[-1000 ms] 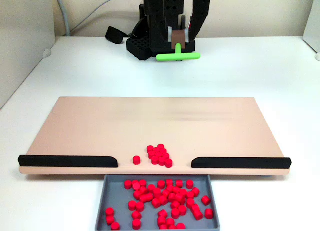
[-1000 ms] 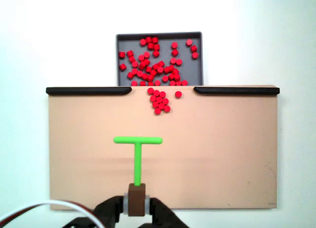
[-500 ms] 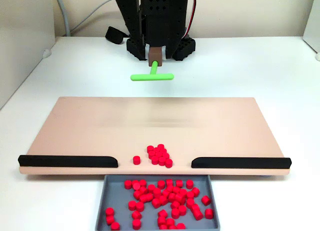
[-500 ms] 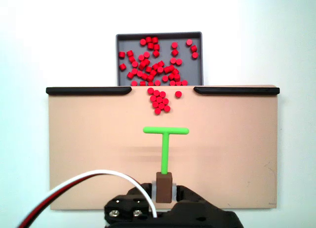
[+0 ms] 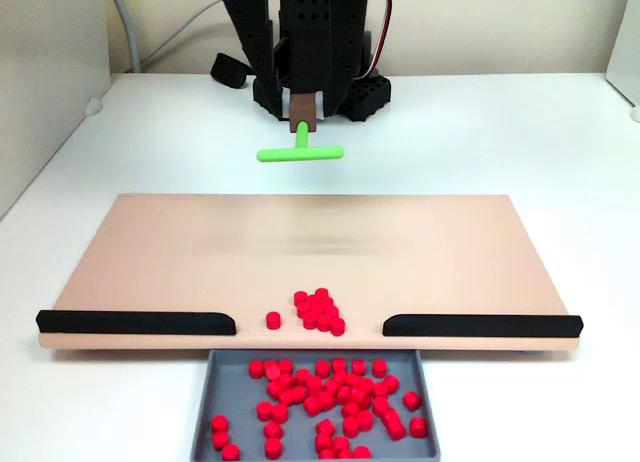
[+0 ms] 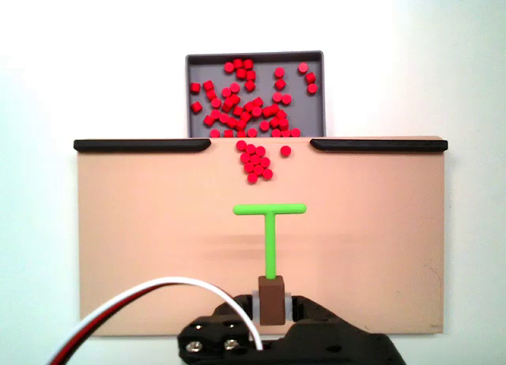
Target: Push granules from left to the grey container
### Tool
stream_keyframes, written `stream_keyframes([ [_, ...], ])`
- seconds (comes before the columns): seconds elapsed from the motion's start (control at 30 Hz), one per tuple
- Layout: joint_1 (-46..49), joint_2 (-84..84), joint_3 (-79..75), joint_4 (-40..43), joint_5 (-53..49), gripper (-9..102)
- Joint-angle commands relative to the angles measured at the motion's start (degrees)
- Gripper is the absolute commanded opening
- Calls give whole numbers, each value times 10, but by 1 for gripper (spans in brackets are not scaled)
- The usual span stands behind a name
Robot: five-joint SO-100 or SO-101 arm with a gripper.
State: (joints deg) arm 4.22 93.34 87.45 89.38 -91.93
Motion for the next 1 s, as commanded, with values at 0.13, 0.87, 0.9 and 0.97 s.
stream_keyframes([
  [0.13,7,8,-12,-6,-4,0],
  [0.87,0,-5,-12,-6,11,0],
  [0.9,-1,-4,-12,-6,14,0],
  [0.97,-2,-3,-12,-6,15,0],
])
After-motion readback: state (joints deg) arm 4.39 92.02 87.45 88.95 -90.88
